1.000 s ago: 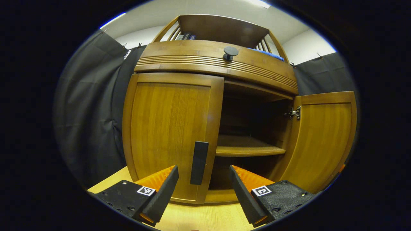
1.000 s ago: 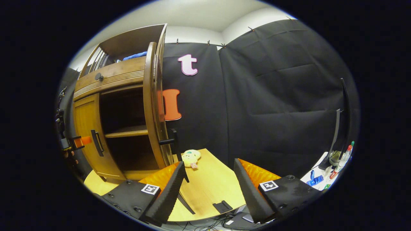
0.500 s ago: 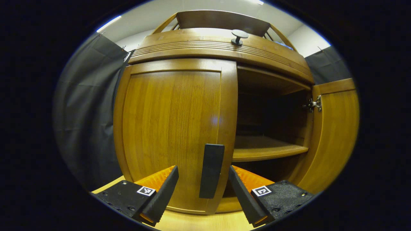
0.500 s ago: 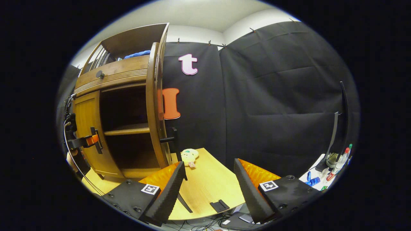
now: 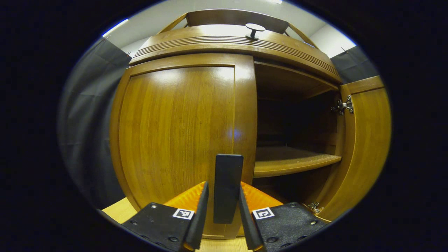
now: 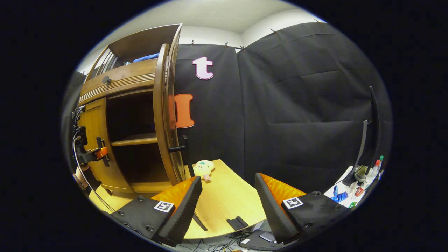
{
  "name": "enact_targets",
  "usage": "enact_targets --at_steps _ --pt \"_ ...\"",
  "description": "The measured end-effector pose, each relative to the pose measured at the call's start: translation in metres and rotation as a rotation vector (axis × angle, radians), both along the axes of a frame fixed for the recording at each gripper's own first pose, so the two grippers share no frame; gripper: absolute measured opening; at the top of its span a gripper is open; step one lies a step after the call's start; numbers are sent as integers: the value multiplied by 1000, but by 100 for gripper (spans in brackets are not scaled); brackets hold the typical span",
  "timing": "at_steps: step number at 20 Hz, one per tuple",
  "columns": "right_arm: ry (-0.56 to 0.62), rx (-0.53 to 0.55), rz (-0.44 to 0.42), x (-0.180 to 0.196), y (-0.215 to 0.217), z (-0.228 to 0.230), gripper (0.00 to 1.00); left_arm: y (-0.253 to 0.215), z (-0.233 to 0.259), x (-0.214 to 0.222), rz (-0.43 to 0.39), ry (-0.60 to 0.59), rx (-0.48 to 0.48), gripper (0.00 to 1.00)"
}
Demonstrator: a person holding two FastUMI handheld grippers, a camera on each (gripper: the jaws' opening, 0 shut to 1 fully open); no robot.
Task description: Open the right door of the double-door shoe cabinet with the right hand, and open the left door with the left hand.
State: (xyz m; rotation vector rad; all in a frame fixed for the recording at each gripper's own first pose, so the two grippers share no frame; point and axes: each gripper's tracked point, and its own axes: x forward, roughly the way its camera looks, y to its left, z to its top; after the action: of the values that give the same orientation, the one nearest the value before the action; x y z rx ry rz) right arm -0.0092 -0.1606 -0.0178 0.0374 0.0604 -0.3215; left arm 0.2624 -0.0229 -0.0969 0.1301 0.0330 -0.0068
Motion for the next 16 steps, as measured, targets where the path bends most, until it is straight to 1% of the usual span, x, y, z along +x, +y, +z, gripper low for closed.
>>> enact_targets --at_steps 2,4,5,6,7,9,10,12,13,14,15,16 --pt "-1 -5 7 -2 3 0 98 0 1 0 4 -4 8 33" --pt "-1 -6 13 -5 5 0 98 0 0 -2 -1 1 1 33" --pt "-2 -4 16 -6 6 0 98 1 1 -4 -1 -1 -7 28" --pt "-4 -3 18 -9 9 0 98 3 0 -5 -1 -7 -28 29" --pt "-8 -3 21 -11 10 2 98 3 1 -10 -6 -11 -50 25" --pt "-16 -11 28 -16 14 3 98 5 -1 -21 -16 -8 -8 19" --pt "-17 -14 34 -18 17 4 98 4 1 -26 -21 -7 6 18" --pt "-18 -10 48 -22 24 4 98 5 5 -40 -30 6 -19 17" --pt "-21 -4 57 -23 27 5 98 8 6 -47 -36 12 -36 18" --pt "-22 1 66 -24 31 4 98 13 6 -59 -40 14 -40 17" --pt "-22 2 75 -24 36 5 98 16 7 -69 -42 10 -35 18" --pt "-21 1 83 -24 39 4 100 19 8 -78 -39 8 -27 17"
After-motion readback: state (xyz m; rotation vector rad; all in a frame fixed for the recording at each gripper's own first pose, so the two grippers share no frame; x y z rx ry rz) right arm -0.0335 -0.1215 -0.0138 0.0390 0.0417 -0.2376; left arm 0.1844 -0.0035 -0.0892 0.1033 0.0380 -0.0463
